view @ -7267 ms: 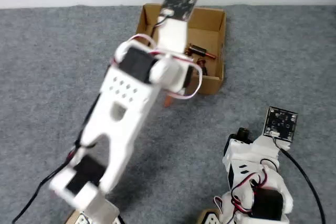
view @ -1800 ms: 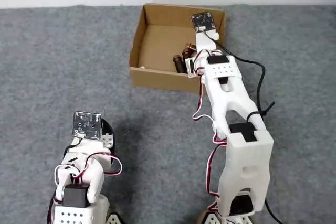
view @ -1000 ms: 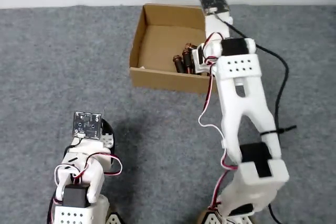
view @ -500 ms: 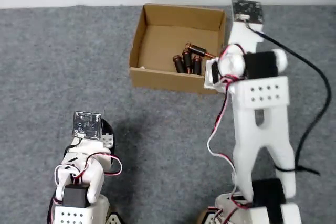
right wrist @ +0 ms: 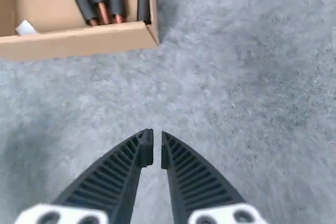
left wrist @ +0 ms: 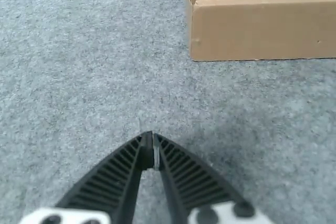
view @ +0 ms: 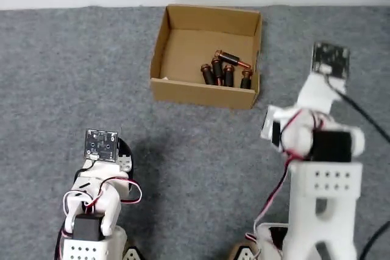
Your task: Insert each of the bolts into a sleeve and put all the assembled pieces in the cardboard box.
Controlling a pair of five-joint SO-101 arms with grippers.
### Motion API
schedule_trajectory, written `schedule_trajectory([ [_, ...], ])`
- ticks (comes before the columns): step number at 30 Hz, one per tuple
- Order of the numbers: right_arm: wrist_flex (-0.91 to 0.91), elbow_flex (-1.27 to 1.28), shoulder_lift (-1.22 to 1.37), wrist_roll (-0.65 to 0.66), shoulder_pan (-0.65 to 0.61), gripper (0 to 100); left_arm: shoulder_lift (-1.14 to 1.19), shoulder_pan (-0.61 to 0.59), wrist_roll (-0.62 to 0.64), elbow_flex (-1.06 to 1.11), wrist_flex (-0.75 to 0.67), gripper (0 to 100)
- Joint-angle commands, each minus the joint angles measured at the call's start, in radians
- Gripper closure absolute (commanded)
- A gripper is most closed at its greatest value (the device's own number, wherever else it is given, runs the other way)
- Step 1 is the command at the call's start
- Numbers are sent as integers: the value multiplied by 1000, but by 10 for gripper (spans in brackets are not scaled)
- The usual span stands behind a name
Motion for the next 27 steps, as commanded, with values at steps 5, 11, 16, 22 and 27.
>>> schedule_trajectory([
  [5, -311, 470, -318, 40, 73, 991, -5, -2, -5, -7, 12, 994],
  [11, -435, 756, -607, 112, 76, 991, -3, -2, -5, -7, 12, 994],
  [16, -435, 942, -852, 221, 71, 990, -3, -2, -5, -7, 12, 994],
  [22, -433, 1120, -1081, 350, 70, 990, -3, -2, -5, -7, 12, 994],
  [27, -443, 1218, -1066, 353, 70, 990, -3, -3, -5, -7, 12, 994],
])
